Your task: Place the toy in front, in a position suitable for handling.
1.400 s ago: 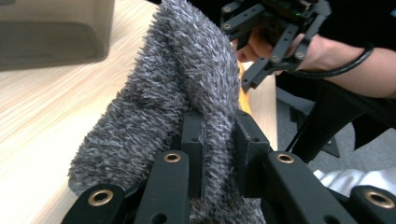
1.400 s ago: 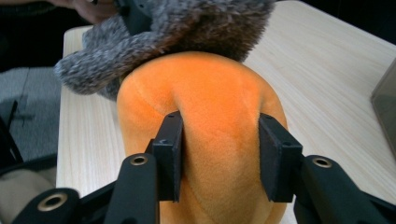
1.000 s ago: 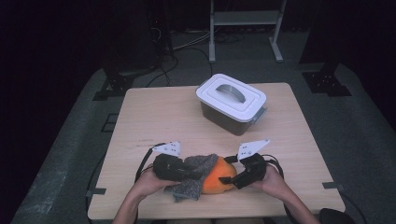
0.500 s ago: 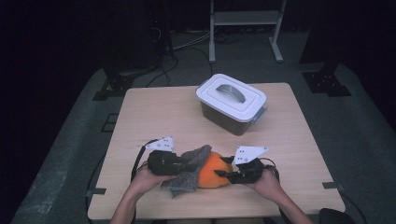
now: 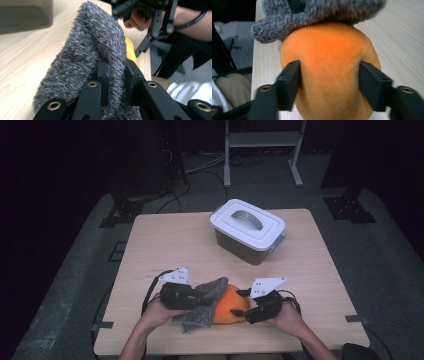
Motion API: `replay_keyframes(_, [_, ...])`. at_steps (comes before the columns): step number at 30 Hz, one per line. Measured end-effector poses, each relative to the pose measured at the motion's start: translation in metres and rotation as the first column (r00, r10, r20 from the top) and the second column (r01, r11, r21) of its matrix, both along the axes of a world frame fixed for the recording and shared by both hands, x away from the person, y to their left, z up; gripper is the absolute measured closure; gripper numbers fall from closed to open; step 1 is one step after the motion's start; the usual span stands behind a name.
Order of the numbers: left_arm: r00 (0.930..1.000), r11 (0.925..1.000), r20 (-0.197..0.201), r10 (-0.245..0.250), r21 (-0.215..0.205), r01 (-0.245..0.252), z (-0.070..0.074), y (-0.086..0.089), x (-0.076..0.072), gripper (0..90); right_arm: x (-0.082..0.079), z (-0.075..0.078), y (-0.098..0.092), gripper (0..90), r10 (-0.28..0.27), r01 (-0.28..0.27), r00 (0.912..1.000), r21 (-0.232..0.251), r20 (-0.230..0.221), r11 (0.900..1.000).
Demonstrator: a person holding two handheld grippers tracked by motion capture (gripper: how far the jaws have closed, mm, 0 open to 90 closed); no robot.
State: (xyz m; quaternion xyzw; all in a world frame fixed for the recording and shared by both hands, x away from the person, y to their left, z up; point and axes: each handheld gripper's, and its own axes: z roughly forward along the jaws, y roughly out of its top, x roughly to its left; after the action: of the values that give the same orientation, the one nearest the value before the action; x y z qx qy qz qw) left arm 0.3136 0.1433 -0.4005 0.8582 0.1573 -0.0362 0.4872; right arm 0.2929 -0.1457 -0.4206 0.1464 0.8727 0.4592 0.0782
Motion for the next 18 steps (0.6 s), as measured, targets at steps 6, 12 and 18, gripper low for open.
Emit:
replay_keyframes(6, [0.9999,0.9978,0.000,0.016,0.064,-0.016,-0.003,0.004,0.001,76.9,0.009,0.003,-0.016,25.6,-0.007,0.007,0.9991,-0.006,-0.041,1.000])
replay_keyframes(12, [0.9997,0.9989,0.018,0.016,0.043,-0.017,-0.002,0.003,0.000,77.0,0.012,-0.005,-0.014,41.3,-0.002,0.002,0.9942,-0.001,-0.107,1.000])
replay_keyframes(18, [0.9982,0.9989,0.060,-0.011,-0.045,0.013,0.015,-0.003,-0.007,77.4,0.004,0.007,-0.004,51.9,-0.040,0.039,0.9992,0.040,0.008,0.998])
